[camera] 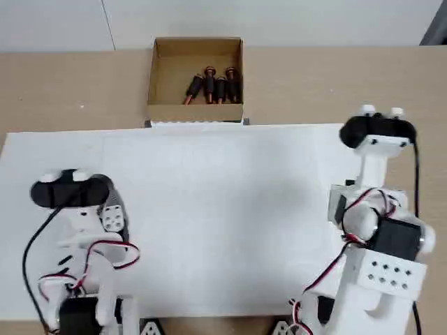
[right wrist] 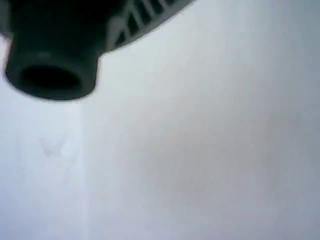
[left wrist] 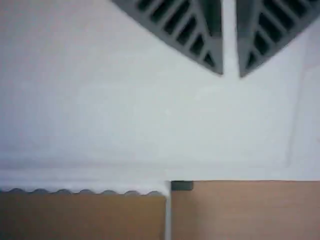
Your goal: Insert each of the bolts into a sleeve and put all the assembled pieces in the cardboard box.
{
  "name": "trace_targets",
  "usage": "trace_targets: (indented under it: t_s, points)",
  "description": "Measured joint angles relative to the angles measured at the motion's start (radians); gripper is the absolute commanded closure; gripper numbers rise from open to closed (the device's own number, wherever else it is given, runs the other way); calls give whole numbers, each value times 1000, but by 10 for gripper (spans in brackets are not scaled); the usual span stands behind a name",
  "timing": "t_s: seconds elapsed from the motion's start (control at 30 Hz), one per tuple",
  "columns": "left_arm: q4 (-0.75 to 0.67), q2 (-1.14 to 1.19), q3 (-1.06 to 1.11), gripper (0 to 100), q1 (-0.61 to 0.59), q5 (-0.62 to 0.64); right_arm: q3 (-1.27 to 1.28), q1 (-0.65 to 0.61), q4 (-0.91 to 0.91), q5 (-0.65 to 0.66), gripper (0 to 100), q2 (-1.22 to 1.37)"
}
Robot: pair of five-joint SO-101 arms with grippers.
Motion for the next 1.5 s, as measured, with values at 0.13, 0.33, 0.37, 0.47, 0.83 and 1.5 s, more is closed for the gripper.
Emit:
trace_targets:
  t_s: [0.13, 0.33, 0.37, 0.47, 0.83, 1.5]
  points:
    - [54, 186, -184, 994, -34, -15, 46, 18, 0, 0, 995, -8]
    - [141, 555, -479, 994, -95, -17, 84, 61, 0, 0, 995, -8]
    - [164, 614, -526, 994, -110, -17, 84, 71, 0, 0, 995, -8]
    - [244, 781, -658, 994, -146, -29, 97, 103, 0, 0, 995, -8]
    - [523, 1270, -919, 994, -233, -486, 167, 169, 0, 0, 995, -8]
    - [582, 1763, -1092, 882, -267, -746, 169, 169, -51, -81, 995, -8]
